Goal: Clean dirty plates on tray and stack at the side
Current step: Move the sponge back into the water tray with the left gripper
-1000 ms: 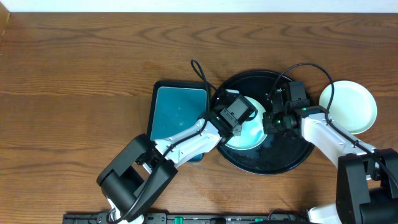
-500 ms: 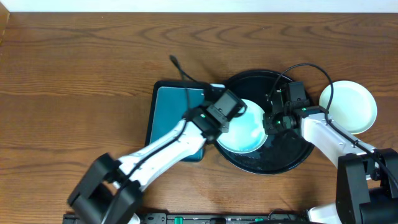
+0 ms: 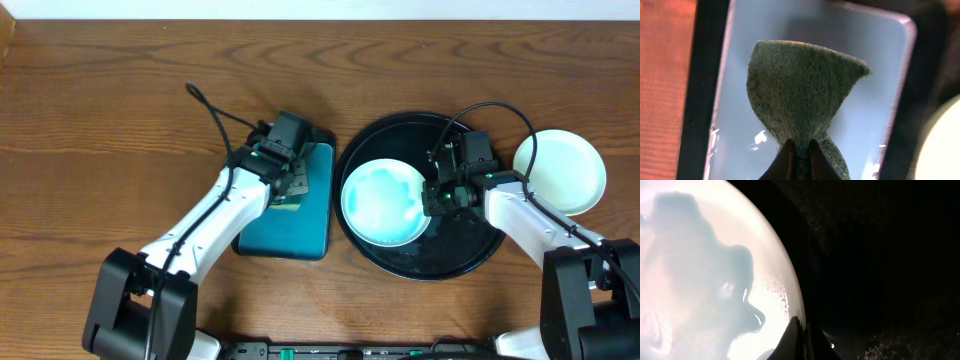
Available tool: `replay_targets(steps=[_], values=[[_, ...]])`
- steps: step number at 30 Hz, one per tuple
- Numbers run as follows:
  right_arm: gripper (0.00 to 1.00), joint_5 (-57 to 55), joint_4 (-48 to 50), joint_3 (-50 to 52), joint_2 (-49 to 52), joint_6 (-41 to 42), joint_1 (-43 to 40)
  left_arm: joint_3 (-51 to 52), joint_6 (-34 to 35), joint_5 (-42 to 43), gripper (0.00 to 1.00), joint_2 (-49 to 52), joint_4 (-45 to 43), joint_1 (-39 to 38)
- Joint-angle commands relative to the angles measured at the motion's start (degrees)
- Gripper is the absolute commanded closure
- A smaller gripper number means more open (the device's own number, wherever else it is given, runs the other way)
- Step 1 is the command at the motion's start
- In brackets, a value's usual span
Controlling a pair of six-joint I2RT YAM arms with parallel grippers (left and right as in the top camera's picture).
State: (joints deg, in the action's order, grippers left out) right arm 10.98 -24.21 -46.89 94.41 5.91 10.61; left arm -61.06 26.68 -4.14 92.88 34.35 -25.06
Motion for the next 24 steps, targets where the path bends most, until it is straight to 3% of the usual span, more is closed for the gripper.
replay_targets(steps=[1, 11, 24], values=[[0.99, 3.3, 0.2, 0.6, -0.3, 0.0, 0.4, 1.5, -2.5, 3.1, 0.93, 1.6, 0.1, 1.3], [0.99, 7.8, 1.3, 0.5, -0.3, 0.0, -1.2, 1.7, -3.8, 4.8, 0.92, 6.6, -0.1, 1.2], [0.99, 13.0, 0.2, 0.5, -0.6, 0.6, -9.5, 1.7, -3.8, 4.8, 0.92, 9.3, -0.8, 1.2]])
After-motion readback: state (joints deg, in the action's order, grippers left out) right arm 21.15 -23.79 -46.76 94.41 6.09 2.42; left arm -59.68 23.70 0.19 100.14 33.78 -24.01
